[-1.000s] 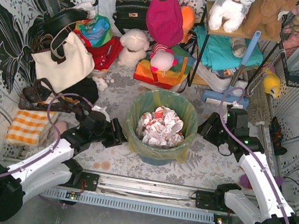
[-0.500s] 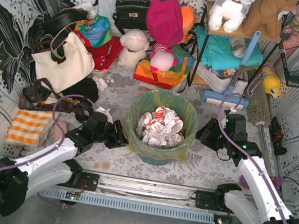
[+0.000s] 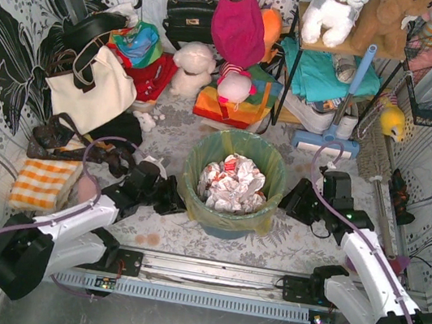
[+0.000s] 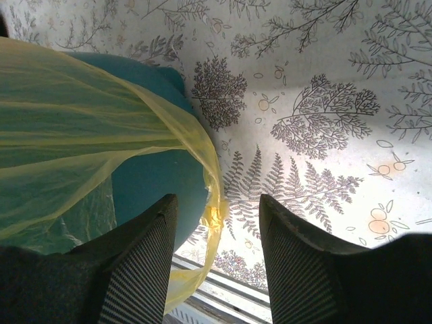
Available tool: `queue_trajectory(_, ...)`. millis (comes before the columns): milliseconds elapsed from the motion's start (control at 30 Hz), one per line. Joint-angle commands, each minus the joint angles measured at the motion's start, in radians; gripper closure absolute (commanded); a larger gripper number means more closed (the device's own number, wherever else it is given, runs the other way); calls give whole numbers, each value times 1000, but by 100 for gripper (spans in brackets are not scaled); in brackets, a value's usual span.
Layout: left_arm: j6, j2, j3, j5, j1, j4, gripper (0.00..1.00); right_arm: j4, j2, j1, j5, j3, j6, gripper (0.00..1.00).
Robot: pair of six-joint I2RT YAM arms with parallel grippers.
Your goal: Tie the trash bag
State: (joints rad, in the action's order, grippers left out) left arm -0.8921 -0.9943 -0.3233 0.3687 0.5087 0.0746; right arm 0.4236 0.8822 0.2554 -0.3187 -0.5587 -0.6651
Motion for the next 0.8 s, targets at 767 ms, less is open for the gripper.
queue_trajectory(767, 67, -105, -75, -8, -3, -24, 80, -390, 156, 31, -287, 226, -161, 63)
